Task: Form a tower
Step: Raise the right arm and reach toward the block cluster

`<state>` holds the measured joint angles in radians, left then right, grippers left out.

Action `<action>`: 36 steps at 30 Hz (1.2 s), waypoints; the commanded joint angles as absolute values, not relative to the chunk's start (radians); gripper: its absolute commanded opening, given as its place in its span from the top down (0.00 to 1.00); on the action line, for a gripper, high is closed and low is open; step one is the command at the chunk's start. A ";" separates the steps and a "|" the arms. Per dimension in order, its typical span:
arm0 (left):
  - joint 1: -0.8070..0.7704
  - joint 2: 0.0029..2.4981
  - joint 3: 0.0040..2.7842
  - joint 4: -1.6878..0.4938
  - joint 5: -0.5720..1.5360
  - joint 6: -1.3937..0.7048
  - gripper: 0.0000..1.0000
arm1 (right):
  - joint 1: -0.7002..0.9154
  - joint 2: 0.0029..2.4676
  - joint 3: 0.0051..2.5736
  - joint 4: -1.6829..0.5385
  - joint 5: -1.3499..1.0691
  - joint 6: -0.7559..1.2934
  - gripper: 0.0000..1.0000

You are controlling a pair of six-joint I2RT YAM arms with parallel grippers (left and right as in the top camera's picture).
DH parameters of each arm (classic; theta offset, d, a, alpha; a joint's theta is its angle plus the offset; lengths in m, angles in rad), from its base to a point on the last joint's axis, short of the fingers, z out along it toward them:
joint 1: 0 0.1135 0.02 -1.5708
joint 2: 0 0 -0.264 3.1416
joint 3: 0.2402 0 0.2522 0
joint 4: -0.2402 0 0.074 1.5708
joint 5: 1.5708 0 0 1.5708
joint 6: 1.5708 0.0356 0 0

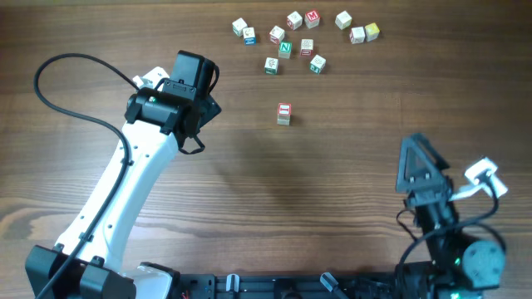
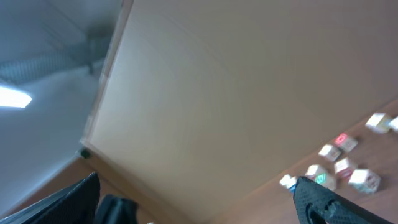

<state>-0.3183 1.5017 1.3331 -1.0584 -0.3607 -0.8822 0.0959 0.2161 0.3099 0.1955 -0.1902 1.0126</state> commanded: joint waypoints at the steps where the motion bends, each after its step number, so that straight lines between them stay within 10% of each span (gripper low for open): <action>1: -0.311 1.509 1.326 -1.060 -0.356 -0.902 0.00 | 0.102 0.434 0.482 0.189 -0.190 0.837 0.00; 17: -0.311 1.509 1.326 -1.060 -0.356 -0.902 0.00 | 0.147 1.592 1.485 -0.433 -0.411 0.496 0.00; 36: -0.312 1.509 1.326 -1.060 -0.356 -0.902 0.00 | 0.228 2.111 1.594 -0.072 -0.171 0.383 0.01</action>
